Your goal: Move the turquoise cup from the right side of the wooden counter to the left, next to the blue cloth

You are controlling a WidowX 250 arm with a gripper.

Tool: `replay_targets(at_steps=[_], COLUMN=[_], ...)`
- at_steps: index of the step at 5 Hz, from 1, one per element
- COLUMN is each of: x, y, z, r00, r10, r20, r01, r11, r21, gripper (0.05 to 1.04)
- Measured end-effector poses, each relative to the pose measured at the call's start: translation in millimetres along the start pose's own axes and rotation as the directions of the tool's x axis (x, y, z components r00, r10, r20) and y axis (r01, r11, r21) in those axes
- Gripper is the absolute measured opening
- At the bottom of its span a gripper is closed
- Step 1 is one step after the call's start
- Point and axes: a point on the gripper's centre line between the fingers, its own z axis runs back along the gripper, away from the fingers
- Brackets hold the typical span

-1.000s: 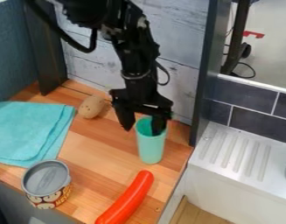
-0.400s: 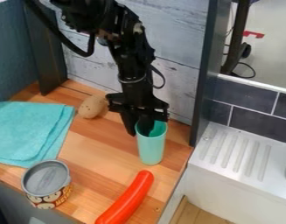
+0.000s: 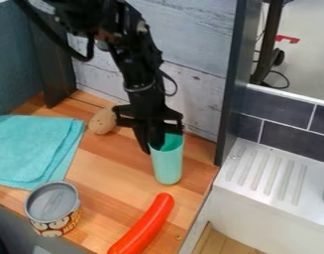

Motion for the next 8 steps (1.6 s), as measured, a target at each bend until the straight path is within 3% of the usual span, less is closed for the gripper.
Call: replay_targets(at_steps=[1,2,4,6,8], x=[-3,-10,-21,-33,-33], y=[17,49,83,91,102], z=[27,40,46,19,12], r00=[0.999,0.997,0.993,0.99,0.992], r10=[0.01,0.057,0.118,0.102,0.082], r20=[0.041,0.043,0.008,-0.096,-0.096], r01=[-0.011,-0.06,-0.118,-0.089,-0.07], r11=[0.999,0.996,0.986,0.987,0.989], r21=[0.03,0.071,0.121,0.131,0.128], gripper=[0.09,0.09,0.09,0.09,0.09])
